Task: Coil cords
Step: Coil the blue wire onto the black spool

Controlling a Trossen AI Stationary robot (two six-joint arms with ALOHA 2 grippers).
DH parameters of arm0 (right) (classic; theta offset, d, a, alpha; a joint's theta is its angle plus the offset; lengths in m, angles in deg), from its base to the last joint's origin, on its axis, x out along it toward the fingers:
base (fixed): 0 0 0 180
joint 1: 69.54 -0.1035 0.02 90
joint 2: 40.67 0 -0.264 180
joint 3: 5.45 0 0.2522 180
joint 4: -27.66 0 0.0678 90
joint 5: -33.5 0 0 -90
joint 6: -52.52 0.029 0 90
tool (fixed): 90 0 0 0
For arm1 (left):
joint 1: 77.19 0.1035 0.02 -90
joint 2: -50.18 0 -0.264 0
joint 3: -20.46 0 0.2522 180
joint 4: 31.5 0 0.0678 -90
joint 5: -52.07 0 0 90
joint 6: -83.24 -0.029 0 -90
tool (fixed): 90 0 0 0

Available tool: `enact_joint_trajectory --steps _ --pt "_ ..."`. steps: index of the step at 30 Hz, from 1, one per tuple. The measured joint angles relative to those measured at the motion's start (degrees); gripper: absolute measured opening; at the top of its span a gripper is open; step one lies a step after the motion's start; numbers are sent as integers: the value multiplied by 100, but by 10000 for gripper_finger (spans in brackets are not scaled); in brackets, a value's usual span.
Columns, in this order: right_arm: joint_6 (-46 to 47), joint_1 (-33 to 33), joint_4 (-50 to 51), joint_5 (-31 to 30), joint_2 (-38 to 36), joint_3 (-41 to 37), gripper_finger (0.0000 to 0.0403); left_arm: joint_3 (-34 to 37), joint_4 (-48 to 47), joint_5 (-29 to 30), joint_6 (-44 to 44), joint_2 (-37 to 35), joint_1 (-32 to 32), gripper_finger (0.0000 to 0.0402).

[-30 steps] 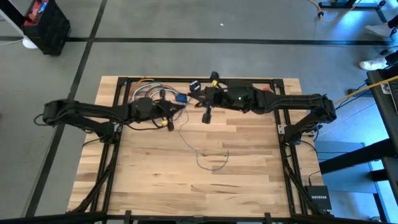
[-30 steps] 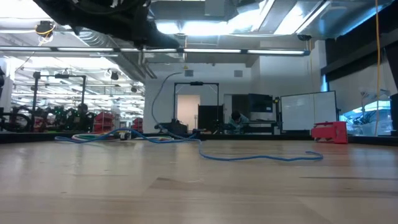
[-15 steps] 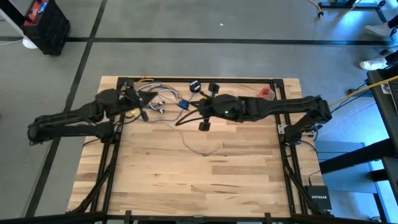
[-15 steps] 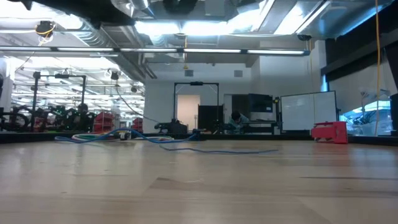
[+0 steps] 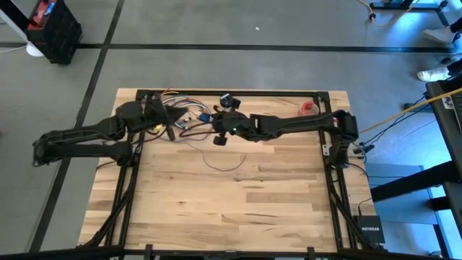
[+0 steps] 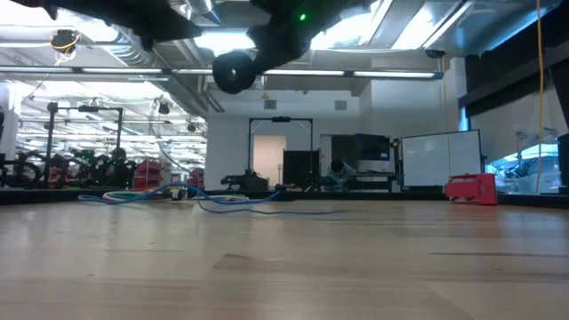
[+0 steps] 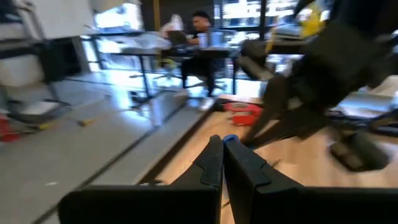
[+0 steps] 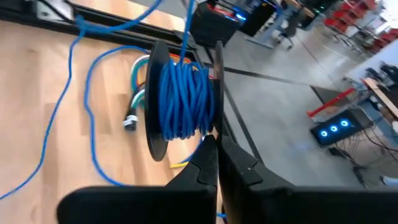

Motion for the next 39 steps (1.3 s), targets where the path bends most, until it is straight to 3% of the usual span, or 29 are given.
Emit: enact_joint_trajectory --steps 3,19,32,39 --pt "50 99 -268 5 158 -2 3 42 437 -355 200 373 -108 1" --pt "130 227 -1147 457 218 -33 3 38 1745 -375 166 2187 -641 1" --pt "13 173 -1161 868 -187 458 3 7 2129 -433 -27 2345 -639 1" --pt "-96 37 -705 755 -185 810 3 4 2102 -293 -304 2343 -639 1"
